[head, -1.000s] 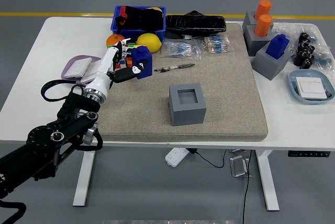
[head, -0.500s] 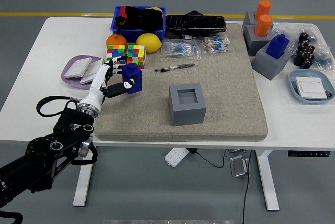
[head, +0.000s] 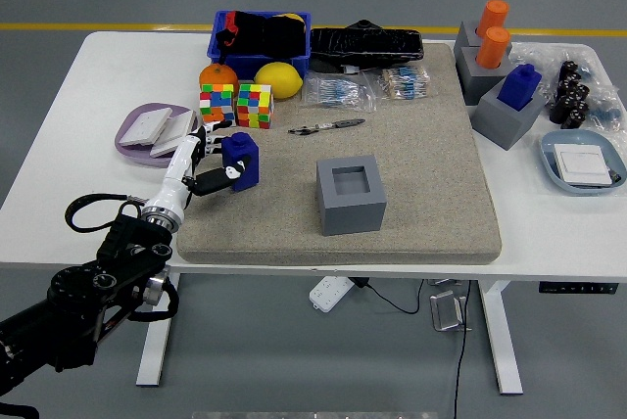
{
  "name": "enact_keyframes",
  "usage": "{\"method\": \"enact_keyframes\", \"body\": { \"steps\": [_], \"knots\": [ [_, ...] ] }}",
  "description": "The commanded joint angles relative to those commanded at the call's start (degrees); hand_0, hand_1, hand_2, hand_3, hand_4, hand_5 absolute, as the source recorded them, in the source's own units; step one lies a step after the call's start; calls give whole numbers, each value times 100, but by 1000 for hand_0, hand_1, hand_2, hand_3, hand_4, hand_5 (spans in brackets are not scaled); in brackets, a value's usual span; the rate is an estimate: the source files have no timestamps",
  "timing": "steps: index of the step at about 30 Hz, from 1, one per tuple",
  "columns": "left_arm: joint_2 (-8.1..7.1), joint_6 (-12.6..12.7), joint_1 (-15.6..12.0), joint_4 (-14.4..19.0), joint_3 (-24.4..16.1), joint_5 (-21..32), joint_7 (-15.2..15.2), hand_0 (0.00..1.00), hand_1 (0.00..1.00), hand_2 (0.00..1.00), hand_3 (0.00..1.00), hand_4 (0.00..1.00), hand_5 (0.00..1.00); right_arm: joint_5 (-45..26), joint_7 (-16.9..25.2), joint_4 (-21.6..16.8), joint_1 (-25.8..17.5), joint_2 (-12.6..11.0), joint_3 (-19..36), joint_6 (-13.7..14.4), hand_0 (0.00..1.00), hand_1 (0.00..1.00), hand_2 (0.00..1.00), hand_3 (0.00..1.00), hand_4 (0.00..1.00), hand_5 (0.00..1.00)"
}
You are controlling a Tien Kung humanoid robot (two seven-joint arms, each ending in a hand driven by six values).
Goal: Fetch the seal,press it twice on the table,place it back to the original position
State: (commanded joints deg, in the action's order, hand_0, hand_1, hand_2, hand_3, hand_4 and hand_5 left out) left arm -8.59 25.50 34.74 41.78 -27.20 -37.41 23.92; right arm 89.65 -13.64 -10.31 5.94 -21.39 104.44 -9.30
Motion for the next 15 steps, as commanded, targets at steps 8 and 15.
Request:
{"method": "enact_keyframes", "body": {
  "steps": [8, 15],
  "knots": [
    [-72, -32, -73, -35, 83, 64, 13, 828, 568, 457, 805, 552, 2, -3, 13, 0, -1, -6, -21, -6, 884, 746, 732, 737, 834, 524],
    [-156, -36, -147, 5, 96, 46, 14, 827, 570, 458, 804, 553, 2, 9, 15, 0, -13, -8, -25, -7, 884, 746, 732, 737, 834, 524]
  ]
}}
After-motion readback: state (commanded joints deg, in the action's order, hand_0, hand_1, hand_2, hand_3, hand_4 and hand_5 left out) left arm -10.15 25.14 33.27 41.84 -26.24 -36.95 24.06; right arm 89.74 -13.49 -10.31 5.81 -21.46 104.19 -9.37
